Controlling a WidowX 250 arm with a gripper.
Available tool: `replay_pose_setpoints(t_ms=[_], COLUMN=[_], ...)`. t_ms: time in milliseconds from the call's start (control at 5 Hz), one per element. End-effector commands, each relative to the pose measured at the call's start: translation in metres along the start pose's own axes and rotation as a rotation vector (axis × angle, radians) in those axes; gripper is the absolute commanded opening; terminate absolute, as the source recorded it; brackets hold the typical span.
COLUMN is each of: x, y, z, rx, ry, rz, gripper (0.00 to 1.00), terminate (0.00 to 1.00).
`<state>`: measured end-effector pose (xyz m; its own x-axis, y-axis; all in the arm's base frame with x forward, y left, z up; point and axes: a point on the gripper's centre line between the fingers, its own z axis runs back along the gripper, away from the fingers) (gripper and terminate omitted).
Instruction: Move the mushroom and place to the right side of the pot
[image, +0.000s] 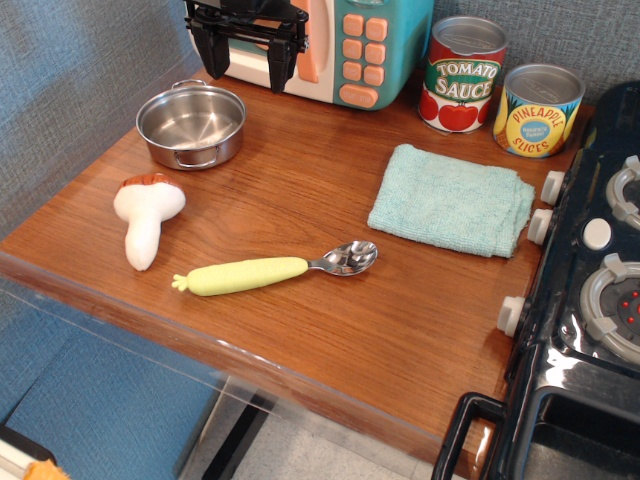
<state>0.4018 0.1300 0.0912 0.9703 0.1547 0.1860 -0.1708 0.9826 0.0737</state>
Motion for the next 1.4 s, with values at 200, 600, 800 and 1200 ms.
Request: replay_pose_setpoints(t_ms=[200,600,800,1200], x=[-0.021,-0.084,-0.132,-0.156], y=[0.009,0.037,0.057,0.053], z=[0.012,0.047,0.045,-0.024], rx=[-0.045,-0.043,0.008,0.059], ry=[0.038,0.021,0.014,-0.013], rz=[0.007,-0.011,0.012,0.15], gripper=[1.0,1.0,1.0,1.0], terminate=[0.0,0.0,0.0,0.0])
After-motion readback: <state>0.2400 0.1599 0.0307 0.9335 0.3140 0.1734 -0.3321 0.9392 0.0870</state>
